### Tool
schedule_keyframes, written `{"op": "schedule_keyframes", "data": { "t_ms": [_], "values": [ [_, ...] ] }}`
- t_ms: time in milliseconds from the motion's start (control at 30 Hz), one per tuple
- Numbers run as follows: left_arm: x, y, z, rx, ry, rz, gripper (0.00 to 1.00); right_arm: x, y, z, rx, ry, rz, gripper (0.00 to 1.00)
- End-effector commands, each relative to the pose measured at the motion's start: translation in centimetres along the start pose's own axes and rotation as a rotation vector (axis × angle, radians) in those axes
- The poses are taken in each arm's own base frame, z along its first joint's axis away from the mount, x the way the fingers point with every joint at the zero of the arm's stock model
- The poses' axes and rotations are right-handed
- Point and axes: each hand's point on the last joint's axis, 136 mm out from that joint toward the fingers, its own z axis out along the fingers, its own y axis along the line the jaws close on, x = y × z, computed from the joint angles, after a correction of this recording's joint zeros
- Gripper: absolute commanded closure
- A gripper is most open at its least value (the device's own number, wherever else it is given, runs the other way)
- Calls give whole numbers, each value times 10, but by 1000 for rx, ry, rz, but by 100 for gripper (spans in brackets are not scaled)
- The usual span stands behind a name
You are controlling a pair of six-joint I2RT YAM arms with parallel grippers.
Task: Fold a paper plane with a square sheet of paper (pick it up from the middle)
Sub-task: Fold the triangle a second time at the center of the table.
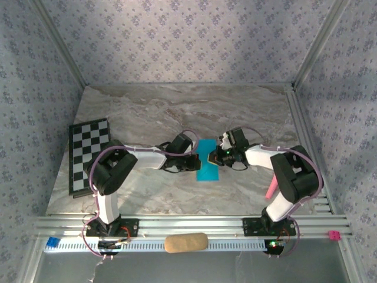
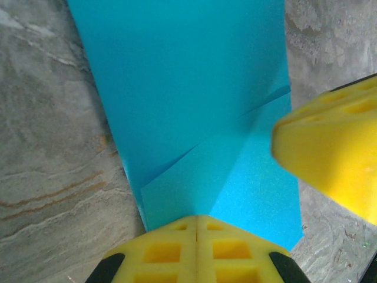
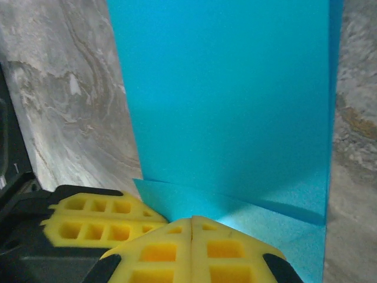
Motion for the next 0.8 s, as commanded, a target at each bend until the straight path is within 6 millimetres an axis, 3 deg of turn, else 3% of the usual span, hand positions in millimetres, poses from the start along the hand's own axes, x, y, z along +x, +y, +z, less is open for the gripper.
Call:
{"op": "schedule_keyframes", "data": {
  "t_ms": [0,133,267,467,633,767],
  "values": [
    [27,28,6,-101,69,-30,100,-3,-22,3,54,3,35,98],
    [28,29,6,-111,67,-37,100,-13,-40,-3,47,-40,92,98],
    [30,27,7,-103,67,-37,100,-28,-45,-10,21,-71,125,98],
    [31,12,9,-77,51,-35,100,-41,-32,-28,-10,-130,107,96],
    [14,-13,-3,-34,-16,-12,96,-26,-20,-42,39,-127,57,91],
    [-7,-24,-22,-49,-77,31,90,-4,-27,-52,106,-120,77,85]
  ]
}}
